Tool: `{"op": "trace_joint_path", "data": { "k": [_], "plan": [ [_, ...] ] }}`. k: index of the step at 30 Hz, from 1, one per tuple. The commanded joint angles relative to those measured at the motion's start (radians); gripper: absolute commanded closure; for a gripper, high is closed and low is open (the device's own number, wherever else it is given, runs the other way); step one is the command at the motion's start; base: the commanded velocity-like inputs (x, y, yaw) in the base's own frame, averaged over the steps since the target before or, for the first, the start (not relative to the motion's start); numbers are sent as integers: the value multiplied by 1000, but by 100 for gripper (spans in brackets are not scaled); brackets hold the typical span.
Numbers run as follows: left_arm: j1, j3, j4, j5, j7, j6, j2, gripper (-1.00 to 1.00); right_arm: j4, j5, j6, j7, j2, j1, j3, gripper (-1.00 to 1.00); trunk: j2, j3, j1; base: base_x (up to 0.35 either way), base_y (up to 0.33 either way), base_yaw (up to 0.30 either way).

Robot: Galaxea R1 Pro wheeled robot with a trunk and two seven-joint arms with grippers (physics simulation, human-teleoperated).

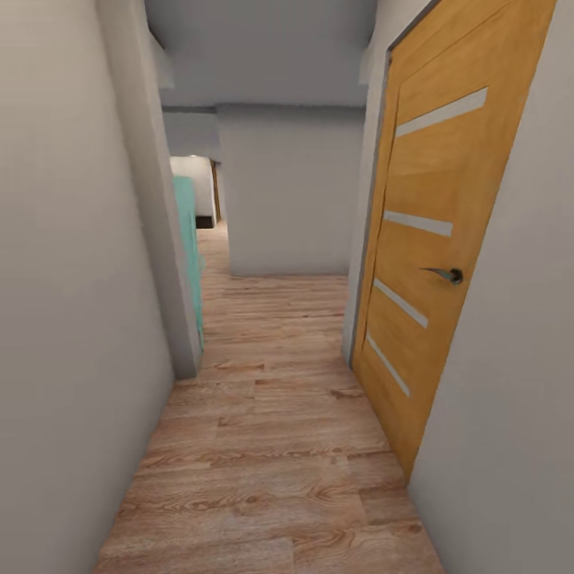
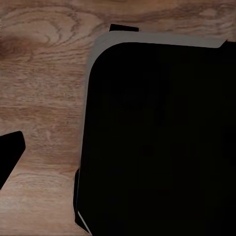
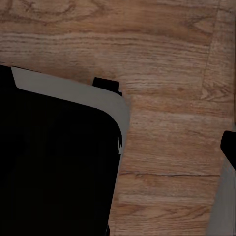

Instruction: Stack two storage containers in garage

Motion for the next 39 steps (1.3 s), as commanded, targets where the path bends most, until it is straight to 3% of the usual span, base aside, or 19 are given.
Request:
{"op": "trace_joint_path", "data": {
  "k": [1,8,22,32,39],
  "plan": [
    [0,1,0,8,0,-2,0,-100,3,-3,-6,1,0,-1,5,-100,0,-1,1,316,-12,267],
    [-1,1,0,8,0,-2,0,-100,3,-3,-6,1,0,-1,5,-100,0,-1,1,318,-3,216],
    [0,1,2,9,0,-2,0,-100,2,0,-4,1,1,-1,11,-100,0,-1,1,322,0,12],
    [0,1,1,66,0,-9,0,-100,2,-6,-4,1,4,-1,5,-100,0,-1,1,323,0,0],
    [0,1,1,72,0,-10,0,-100,4,-7,-4,2,18,-1,1,-100,0,-1,1,323,0,0]
  ]
}}
